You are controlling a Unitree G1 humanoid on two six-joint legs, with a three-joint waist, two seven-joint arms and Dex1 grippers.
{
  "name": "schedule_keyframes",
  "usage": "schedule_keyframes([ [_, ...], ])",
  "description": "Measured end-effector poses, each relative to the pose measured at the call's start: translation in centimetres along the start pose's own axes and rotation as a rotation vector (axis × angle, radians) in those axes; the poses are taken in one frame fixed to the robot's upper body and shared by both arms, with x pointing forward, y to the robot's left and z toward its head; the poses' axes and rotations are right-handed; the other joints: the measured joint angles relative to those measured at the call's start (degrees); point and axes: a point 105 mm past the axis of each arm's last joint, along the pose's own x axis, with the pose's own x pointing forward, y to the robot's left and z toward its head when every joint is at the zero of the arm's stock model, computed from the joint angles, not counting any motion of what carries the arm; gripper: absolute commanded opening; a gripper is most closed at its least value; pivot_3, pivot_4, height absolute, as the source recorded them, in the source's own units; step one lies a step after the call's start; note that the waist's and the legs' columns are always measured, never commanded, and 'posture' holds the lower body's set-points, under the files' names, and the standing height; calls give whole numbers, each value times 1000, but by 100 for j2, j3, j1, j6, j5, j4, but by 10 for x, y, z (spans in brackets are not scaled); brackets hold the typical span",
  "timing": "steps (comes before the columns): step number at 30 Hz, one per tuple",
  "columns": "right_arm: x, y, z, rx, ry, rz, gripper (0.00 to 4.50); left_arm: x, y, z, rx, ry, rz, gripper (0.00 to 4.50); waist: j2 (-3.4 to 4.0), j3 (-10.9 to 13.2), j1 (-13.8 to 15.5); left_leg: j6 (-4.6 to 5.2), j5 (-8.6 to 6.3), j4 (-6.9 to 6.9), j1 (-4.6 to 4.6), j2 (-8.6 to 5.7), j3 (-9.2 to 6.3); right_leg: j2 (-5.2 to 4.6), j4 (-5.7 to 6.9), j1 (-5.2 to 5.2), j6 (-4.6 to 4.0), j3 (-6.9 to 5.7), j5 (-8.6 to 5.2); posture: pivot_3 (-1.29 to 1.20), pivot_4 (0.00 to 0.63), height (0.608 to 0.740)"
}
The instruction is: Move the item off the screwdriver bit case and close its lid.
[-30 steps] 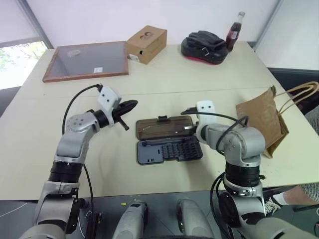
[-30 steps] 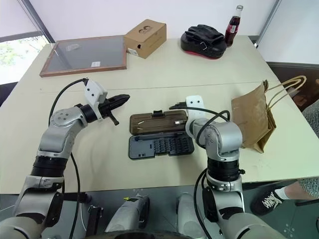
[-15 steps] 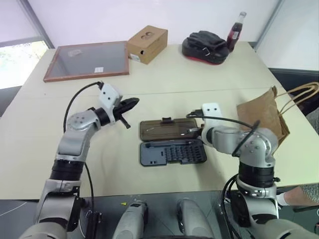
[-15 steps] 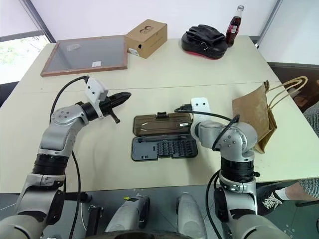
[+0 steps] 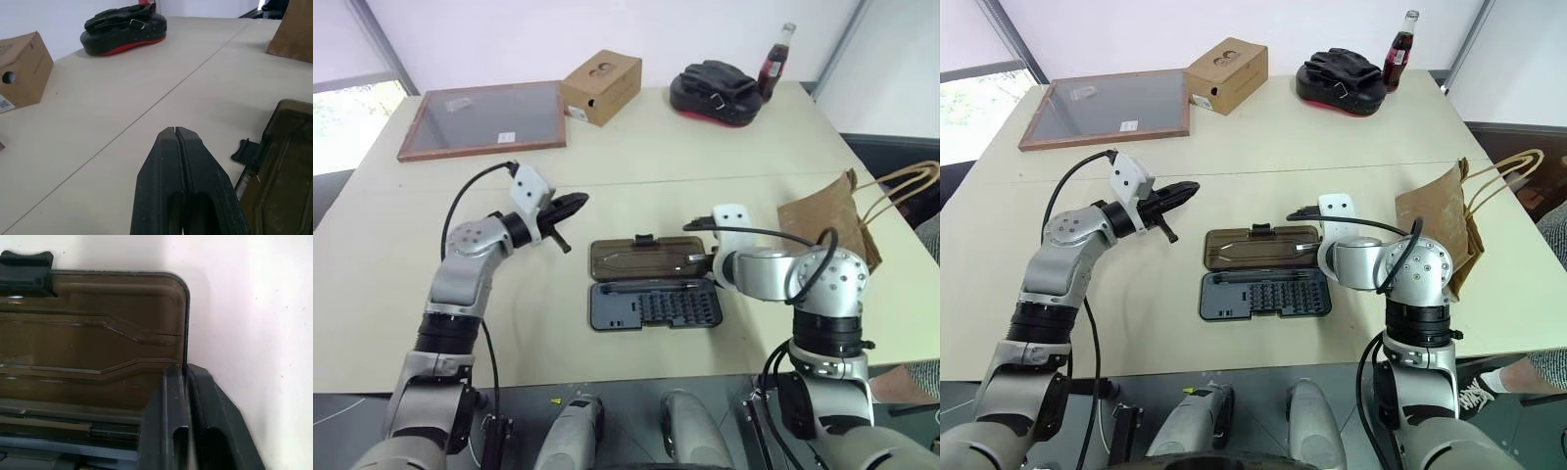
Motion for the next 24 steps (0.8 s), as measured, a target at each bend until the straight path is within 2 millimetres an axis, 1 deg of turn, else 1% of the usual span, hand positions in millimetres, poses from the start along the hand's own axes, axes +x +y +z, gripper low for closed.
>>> schedule_keyframes([
  [4, -1, -2, 0, 3, 1, -19, 3376, 1, -1, 0, -1, 0, -4, 0, 0, 0, -3, 1, 0, 0, 0, 1, 4, 2, 0, 0, 0, 0, 0, 0, 150, 740],
  [6, -2, -2, 5, 0, -12, -25, 4389, 2, -2, 0, -2, -1, -5, 0, 1, 0, -13, 1, 0, 0, 0, 2, 7, 3, 0, 0, 0, 0, 0, 0, 150, 740],
  [8, -5, -4, 11, -10, -38, -37, 4463, 2, -3, -1, -3, 0, -9, 0, 1, 1, -13, 1, 0, 0, 0, 4, 9, 6, 0, 0, 0, 0, 0, 0, 150, 740],
  [10, -12, -10, 22, -59, -100, -91, 4463, 3, -5, -1, -5, 0, -14, 0, 4, 2, -9, 1, 0, 0, -1, 4, 12, 7, -1, 0, 0, 0, 0, 0, 150, 740],
  [12, -22, -17, 37, -97, -193, -141, 4463, 4, -6, -1, -7, -1, -17, 0, 3, 3, -7, 2, -1, 1, -2, 3, 13, 7, -5, 0, 1, -1, -1, 0, 150, 740],
  [14, -32, -18, 53, -118, -303, -148, 4463, 5, -7, -2, -11, -2, -20, 0, 3, 3, -8, 2, -1, 1, -2, 3, 12, 7, -7, 2, 2, -2, -1, 0, 150, 740],
  [16, -42, -9, 73, -70, -443, -36, 4463, 4, -11, -4, -26, 5, -45, 0, 1, 4, -20, 3, -2, 0, -2, 4, 15, 9, -10, 5, 2, -2, -1, 0, 150, 740],
  [18, -53, -4, 92, -43, -572, 62, 4463, 1, -22, -6, -49, 13, -102, 0, 1, 4, -29, 5, -3, 0, -1, 9, 16, 13, -11, 4, 2, -2, -1, 0, 150, 740],
  [21, -60, -2, 105, -58, -662, 127, 4463, -9, -32, -10, -83, 42, -173, 0, 1, 6, -20, 5, -3, 1, -1, 14, 14, 17, -11, 5, 0, -2, -1, 0, 150, 740],
  [24, -56, 2, 110, -102, -700, 177, 4463, -18, -45, -3, -114, 47, -265, 0, 1, 7, -13, 5, -3, 0, -1, 14, 13, 16, -12, 5, 0, -1, -1, 0, 150, 740],
])
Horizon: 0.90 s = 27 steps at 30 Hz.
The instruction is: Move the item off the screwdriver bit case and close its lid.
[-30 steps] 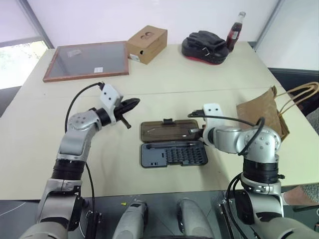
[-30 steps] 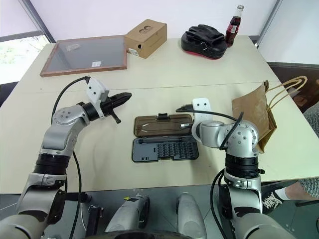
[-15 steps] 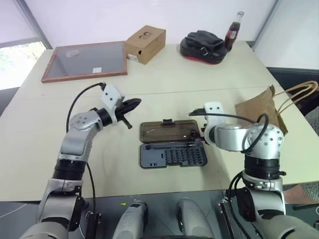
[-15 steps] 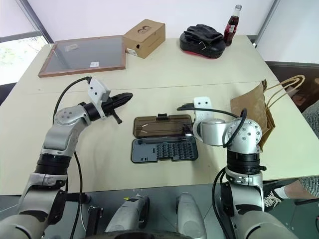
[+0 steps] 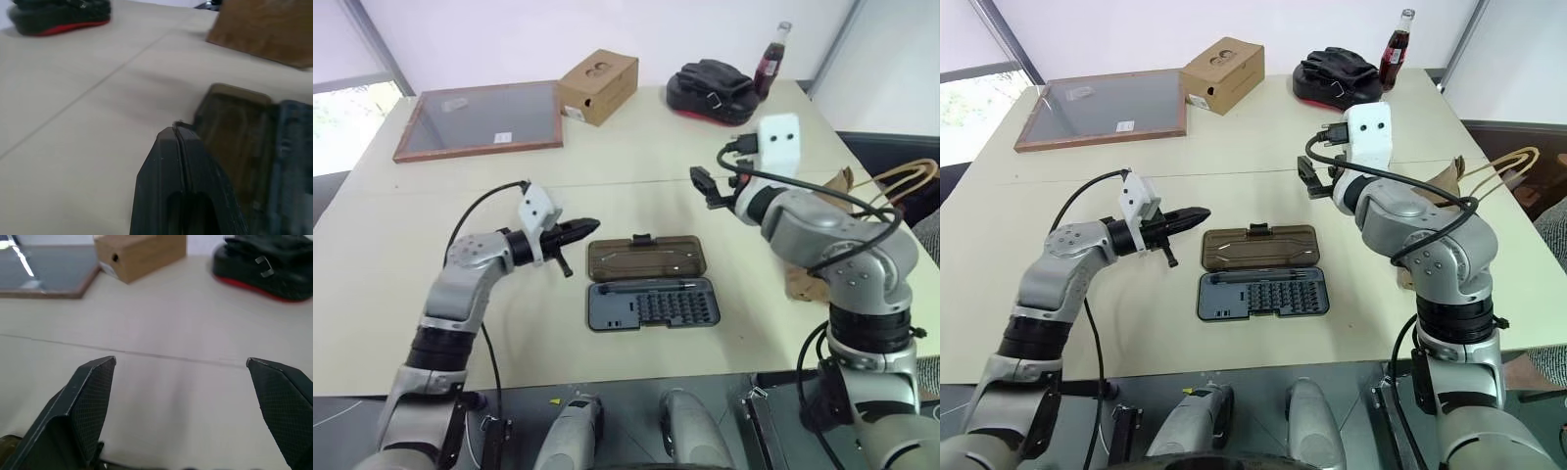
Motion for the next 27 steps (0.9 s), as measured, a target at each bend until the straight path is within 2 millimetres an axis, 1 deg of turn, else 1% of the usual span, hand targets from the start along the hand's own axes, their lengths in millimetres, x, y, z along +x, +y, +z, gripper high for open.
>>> schedule_keyframes([
  [4, 14, 12, -13, -58, 6, 87, 4463, -8, -24, 8, -24, 17, -115, 0, 1, 1, -4, 0, 0, -1, 0, 2, -1, 0, -1, 0, -1, 1, 0, 0, 150, 740],
  [9, 26, 32, -33, -130, 43, 211, 4463, -23, -53, 6, -74, 82, -237, 0, 3, 3, 1, -1, 0, -3, 0, 2, -6, 0, -2, -2, -2, 3, -1, 0, 150, 740],
  [13, 30, 43, -51, -230, 94, 285, 4463, -35, -59, -3, -70, 156, -272, 0, 4, 4, 15, -1, 0, -2, 0, 1, -5, 0, -4, -2, -3, 2, -1, 0, 150, 740],
  [16, 33, 37, -61, -312, 152, 297, 4463, -38, -63, -16, -47, 217, -293, 0, 5, 5, 37, -2, -1, -2, 0, -1, -2, -2, -9, 0, -3, 2, -1, 0, 150, 740],
  [19, 34, 30, -54, -407, 181, 329, 4463, -37, -67, -30, -40, 254, -322, 0, 7, 7, 34, -2, -1, -3, 0, 0, -1, -2, -9, -2, -4, 2, -1, 0, 150, 740],
  [24, 29, 25, -33, -523, 203, 437, 4463, -33, -67, -49, -34, 280, -335, 0, 8, 7, 28, -2, -1, -6, 0, 1, -2, -2, -9, -3, -4, 1, -1, 0, 150, 740],
  [27, 21, 26, -34, -617, 251, 545, 4463, -30, -65, -58, -28, 281, -342, 0, 8, 8, 30, -2, -1, -6, 0, 1, 0, -2, -10, -3, -3, 0, -1, 0, 150, 740],
])
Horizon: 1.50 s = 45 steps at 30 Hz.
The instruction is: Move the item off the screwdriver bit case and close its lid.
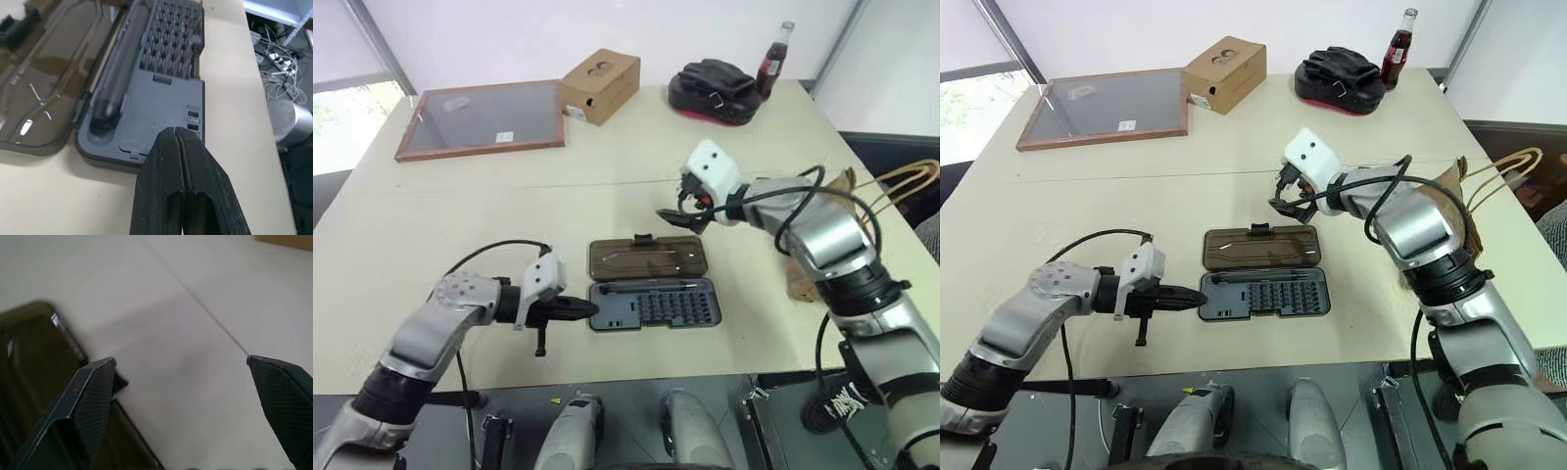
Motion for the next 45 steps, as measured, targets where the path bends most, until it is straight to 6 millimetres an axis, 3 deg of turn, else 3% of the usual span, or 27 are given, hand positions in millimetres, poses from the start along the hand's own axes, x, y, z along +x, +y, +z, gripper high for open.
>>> schedule_keyframes([
  [6, 7, 9, -20, 14, 57, 171, 4463, 3, 5, -8, 41, -1, -2, 0, -1, 0, -19, 0, 0, 1, 2, 1, -2, -2, 2, 1, -2, 1, 2, 0, 150, 740],
  [18, 42, 7, -59, 78, 128, 205, 4463, 5, 5, -8, 60, -11, 2, 0, -1, 0, -16, -2, 1, 1, 3, -1, -9, -5, 3, 0, -2, 1, 4, 0, 150, 740],
  [28, 50, 5, -62, 81, 120, 208, 4463, 5, 5, -8, 60, -12, 13, 0, 1, -2, -21, -2, 1, 1, 5, -2, -14, -4, 6, -1, -3, 1, 5, 0, 150, 740],
  [30, 50, 7, -62, 76, 124, 219, 3672, 5, 5, -8, 60, -12, 14, 0, 1, -2, -21, -2, 1, 1, 5, -2, -13, -4, 6, -1, -3, 1, 5, 0, 150, 740],
  [37, 48, 15, -59, 28, 131, 288, 42, 5, 6, -8, 71, -9, 24, 0, 2, -3, -21, -3, 1, 3, 7, -2, -13, -4, 10, 1, -3, 1, 5, 0, 150, 740],
  [45, 44, 15, -61, -27, 158, 301, 42, 5, 10, -6, 85, -2, 43, 0, -5, -12, -34, -3, 0, 0, 16, 1, -13, 6, 10, 8, -7, 2, 7, 0, 150, 740],
])
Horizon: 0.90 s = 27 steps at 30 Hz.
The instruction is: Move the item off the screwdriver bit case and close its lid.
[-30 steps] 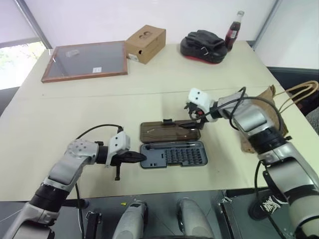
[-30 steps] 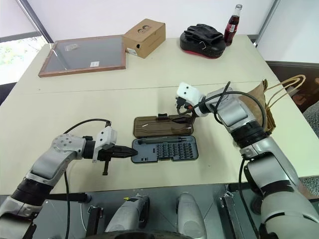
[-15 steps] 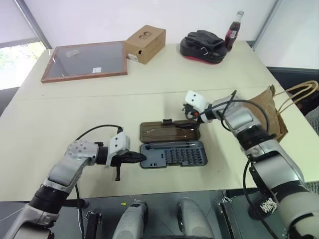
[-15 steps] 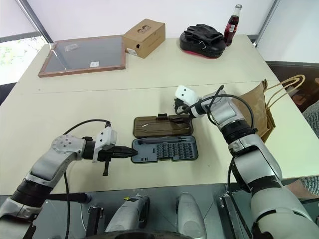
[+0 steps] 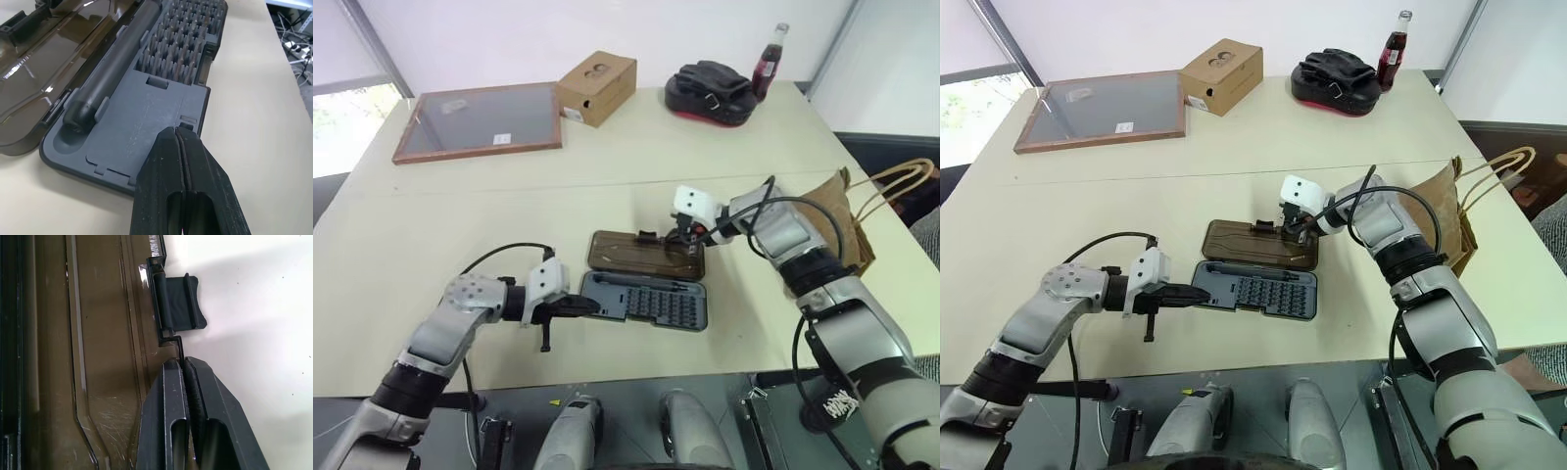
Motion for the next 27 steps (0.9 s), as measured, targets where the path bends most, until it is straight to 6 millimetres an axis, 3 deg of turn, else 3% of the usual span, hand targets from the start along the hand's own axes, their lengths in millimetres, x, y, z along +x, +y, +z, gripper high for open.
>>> schedule_keyframes([
  [8, 1, 1, 1, -143, 19, -48, 42, 6, 11, 4, -20, -31, 58, 0, 0, 0, -1, -1, 0, 2, 0, -1, 0, 4, 1, -2, -7, 0, 6, 0, 150, 740],
  [17, -18, 12, 28, -388, -19, -191, 42, -20, 70, 47, -64, -191, 331, 0, -1, 4, 3, -5, 3, 3, -8, -1, -3, 7, 2, -13, -8, 0, 7, 0, 150, 740],
  [27, -20, 31, 49, -500, -76, -397, 42, -55, 128, 56, -189, -307, 598, 0, -3, 4, 12, -9, 5, 7, -10, -3, -2, 9, 3, -12, -8, -1, 8, 0, 150, 740],
])
